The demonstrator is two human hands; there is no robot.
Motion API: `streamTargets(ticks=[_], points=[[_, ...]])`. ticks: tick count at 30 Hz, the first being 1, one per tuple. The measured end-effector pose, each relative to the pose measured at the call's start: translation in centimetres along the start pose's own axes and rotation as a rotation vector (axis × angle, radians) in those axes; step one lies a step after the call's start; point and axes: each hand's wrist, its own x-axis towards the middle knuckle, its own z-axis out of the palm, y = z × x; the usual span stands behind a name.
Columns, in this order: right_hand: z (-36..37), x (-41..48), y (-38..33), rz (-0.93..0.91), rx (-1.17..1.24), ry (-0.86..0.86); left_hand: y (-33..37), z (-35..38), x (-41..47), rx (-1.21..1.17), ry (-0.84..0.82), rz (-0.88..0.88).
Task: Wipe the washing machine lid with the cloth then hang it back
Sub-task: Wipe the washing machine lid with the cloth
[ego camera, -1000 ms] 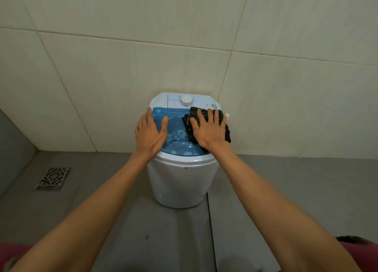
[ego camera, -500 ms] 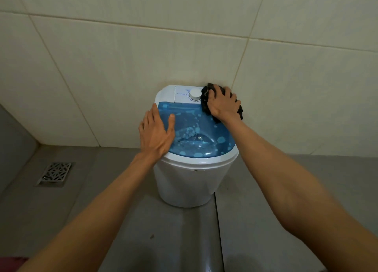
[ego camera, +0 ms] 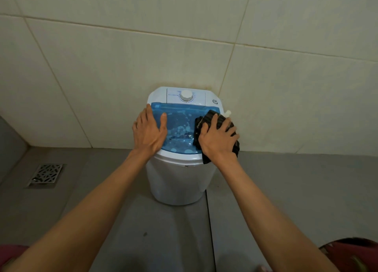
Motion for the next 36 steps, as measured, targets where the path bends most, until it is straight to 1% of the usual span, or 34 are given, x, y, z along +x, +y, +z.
streamTargets(ticks=[3, 5, 8, 10, 12, 14, 17, 18, 20, 23, 24, 25, 27, 29, 31, 33, 36], points=[[0.1, 0.8, 0.3, -0.143, 0.012, 0.031, -0.1, 0.0, 0.0, -0.007, 0.006, 0.001], [-0.4, 2.4, 0.9, -0.211, 0.052, 0.020, -0.1, 0.0, 0.0, -0.015, 0.003, 0.003], [-0.8, 4.2, 0.8, -0.144, 0.118, -0.006, -0.1, 0.0, 0.0, -0.042, 0.015, 0.002], [-0.4, 3.5, -0.2, -0.097, 0.096, 0.020, 0.0, 0.0, 0.1, -0.068, 0.024, -0.011], [0.3, 1.9, -1.2, -0.146, 0.066, 0.073, 0.1, 0.1, 0.1, -0.092, 0.034, -0.024], [0.7, 0.1, -1.6, -0.240, 0.046, 0.117, 0.0, 0.1, 0.1, -0.112, 0.040, -0.032], [1.1, -1.8, -0.7, -0.323, 0.037, 0.130, -0.1, 0.0, 0.0, -0.125, 0.034, -0.038], [1.1, -2.2, -0.3, -0.303, 0.048, 0.129, -0.1, 0.0, 0.0, -0.129, 0.032, -0.037], [0.9, -2.5, 0.3, -0.184, 0.105, 0.118, -0.1, -0.1, 0.0, -0.140, 0.021, -0.037], [-0.1, -2.0, 0.8, 0.094, 0.332, 0.021, -0.2, -0.4, -0.1, -0.167, -0.042, -0.057], [-0.5, -1.8, 0.9, 0.154, 0.368, -0.012, -0.2, -0.6, -0.1, -0.189, -0.078, -0.071], [-1.0, -1.7, 1.0, 0.180, 0.354, -0.037, -0.2, -0.9, 0.0, -0.215, -0.118, -0.079], [-1.8, -1.6, 1.3, 0.169, 0.264, -0.072, -0.1, -1.9, 0.4, -0.276, -0.185, -0.086], [-3.2, -1.8, 2.0, 0.109, 0.172, -0.110, 0.1, -3.1, 0.8, -0.315, -0.200, -0.087], [-5.3, -2.1, 2.7, 0.032, 0.088, -0.168, 0.5, -4.7, 0.9, -0.289, -0.166, -0.077], [-7.7, -2.5, 3.3, -0.008, 0.011, -0.263, 0.6, -6.4, 1.0, -0.239, -0.134, -0.075], [-11.3, -3.1, 3.2, 0.013, 0.026, -0.411, 1.0, -8.8, 1.0, -0.159, -0.128, -0.039]])
